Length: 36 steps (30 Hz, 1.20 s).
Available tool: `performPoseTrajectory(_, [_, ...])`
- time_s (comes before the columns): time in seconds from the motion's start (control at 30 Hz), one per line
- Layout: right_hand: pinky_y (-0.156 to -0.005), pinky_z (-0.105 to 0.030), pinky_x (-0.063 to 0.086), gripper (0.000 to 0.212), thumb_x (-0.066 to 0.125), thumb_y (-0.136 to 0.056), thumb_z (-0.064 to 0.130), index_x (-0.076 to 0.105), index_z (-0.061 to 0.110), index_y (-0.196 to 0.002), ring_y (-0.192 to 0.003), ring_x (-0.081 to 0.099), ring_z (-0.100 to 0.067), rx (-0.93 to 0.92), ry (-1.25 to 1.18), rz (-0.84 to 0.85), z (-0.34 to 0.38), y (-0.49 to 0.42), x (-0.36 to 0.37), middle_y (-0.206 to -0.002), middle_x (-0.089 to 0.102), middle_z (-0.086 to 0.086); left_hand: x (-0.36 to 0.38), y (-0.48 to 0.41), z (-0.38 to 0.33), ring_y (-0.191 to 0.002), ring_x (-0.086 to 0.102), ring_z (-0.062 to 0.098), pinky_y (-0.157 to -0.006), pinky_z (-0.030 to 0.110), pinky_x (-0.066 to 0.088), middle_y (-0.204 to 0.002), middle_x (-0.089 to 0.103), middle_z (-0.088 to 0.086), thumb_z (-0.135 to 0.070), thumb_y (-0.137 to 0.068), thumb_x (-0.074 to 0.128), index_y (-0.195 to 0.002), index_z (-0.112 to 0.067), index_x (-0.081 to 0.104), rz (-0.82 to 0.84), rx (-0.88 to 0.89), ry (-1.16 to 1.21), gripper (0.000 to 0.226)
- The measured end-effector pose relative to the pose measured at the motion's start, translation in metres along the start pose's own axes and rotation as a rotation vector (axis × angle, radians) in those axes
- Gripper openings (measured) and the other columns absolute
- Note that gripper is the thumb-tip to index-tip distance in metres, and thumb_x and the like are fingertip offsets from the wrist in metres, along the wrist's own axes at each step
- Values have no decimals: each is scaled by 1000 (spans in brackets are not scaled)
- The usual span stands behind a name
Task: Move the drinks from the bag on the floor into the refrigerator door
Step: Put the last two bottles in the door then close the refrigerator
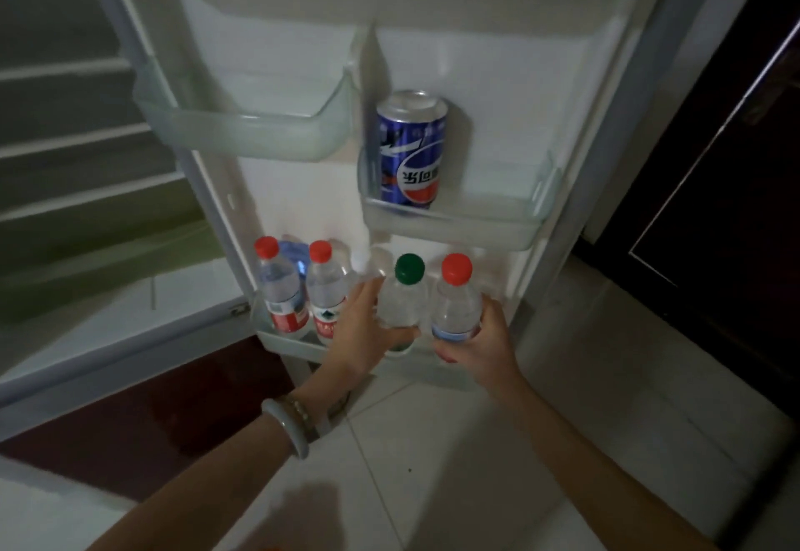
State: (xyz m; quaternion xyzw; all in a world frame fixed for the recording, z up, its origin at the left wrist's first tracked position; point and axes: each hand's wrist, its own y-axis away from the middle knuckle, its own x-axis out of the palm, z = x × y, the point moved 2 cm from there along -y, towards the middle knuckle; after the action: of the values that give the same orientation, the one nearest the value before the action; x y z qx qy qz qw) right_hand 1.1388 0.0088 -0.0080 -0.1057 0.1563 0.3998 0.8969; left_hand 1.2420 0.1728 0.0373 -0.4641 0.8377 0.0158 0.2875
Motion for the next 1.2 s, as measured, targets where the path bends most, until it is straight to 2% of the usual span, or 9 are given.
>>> performPoseTrajectory(0.1, [-70,-43,57,77,90,-45,37,51,27,-111,-92,64,-24,4,-5,-49,4,1,2,-102,61,-6,19,-9,8,-104,55,14,-85,24,46,-117,57,-2,-29,-58,87,-117,-21,50,5,-112,47,70])
performPoseTrajectory(0.23, [-58,-5,45,72,87,-56,8,48,21,-114,-90,60,-14,17,-72,-126,8,-3,4,-106,59,-3,35,-20,7,-94,59,11,-74,17,46,-103,61,-8,-25,-61,86,-115,-18,51,-14,-154,96,65])
performPoseTrajectory(0.4, [-74,-18,46,74,88,-57,23,43,35,-114,-98,60,-16,88,-71,-158,2,-5,10,-111,60,2,48,-21,13,-95,62,17,-81,38,53,-105,64,-5,-32,-68,80,-120,-22,46,-22,-173,54,63])
performPoseTrajectory(0.6, [-57,-10,47,71,86,-59,13,40,38,-107,-95,60,-17,128,-26,-107,-13,-4,16,-107,59,0,58,-18,24,-102,57,10,-79,15,41,-107,57,-10,-29,-77,72,-124,-24,39,21,-183,71,58])
performPoseTrajectory(0.77, [-56,-19,53,71,84,-59,13,41,33,-112,-93,61,-17,147,-18,-71,-19,-3,16,-107,59,0,61,-9,25,-106,54,12,-83,18,46,-116,53,-6,-23,-76,75,-134,-21,33,47,-253,135,71])
performPoseTrajectory(0.87, [-62,-30,57,78,84,-57,23,39,33,-119,-96,62,-20,160,3,-44,-21,-4,16,-110,60,1,59,-8,25,-110,52,16,-93,32,46,-123,51,-1,-24,-78,74,-135,-16,31,65,-231,-23,72])
performPoseTrajectory(0.97, [-68,-16,49,84,85,-61,18,35,22,-128,-106,57,-19,146,39,-16,-18,-2,15,-121,56,-2,54,-11,23,-108,58,27,-89,42,48,-125,54,9,-35,-82,67,-134,-10,30,144,-234,-206,69])
performPoseTrajectory(1.1, [-95,-34,47,89,85,-63,21,31,21,-135,-119,50,-18,108,66,-11,-11,9,8,-129,51,0,41,-9,17,-100,61,22,-85,35,51,-120,58,8,-48,-87,55,-136,-14,27,235,-178,-529,66])
performPoseTrajectory(1.2, [-88,-16,46,75,76,-72,13,35,19,-135,-115,54,-15,72,70,6,1,23,-4,-124,54,4,32,0,18,-99,61,21,-84,34,50,-120,59,7,-50,-88,53,-138,-15,29,214,-149,-566,65])
